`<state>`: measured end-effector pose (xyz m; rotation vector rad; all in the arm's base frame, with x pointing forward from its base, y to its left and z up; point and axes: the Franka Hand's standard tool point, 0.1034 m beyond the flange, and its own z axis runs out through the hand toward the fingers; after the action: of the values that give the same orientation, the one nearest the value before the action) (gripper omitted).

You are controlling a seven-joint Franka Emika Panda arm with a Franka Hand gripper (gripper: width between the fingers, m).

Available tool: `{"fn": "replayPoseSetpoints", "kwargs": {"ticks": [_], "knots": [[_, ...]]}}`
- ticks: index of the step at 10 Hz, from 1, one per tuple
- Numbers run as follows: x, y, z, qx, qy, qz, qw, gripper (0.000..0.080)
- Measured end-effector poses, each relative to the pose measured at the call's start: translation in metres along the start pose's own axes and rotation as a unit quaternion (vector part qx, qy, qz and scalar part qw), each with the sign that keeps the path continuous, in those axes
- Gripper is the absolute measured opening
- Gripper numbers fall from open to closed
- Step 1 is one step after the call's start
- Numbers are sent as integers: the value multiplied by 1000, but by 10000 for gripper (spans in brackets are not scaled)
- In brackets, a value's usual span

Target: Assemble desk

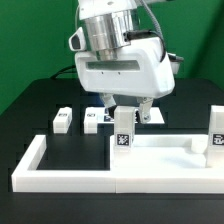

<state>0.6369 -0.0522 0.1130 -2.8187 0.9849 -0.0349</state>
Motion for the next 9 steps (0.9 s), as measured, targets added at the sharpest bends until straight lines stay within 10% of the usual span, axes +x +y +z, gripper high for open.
{"fn": "replayPoseSetpoints", "kwargs": {"ticks": [4,6,9], "knots": [[2,0,3,-9,15,-53,998,640],[2,3,4,-11,15,1,1000,298],[9,13,1,6,9,203,979,298]]}}
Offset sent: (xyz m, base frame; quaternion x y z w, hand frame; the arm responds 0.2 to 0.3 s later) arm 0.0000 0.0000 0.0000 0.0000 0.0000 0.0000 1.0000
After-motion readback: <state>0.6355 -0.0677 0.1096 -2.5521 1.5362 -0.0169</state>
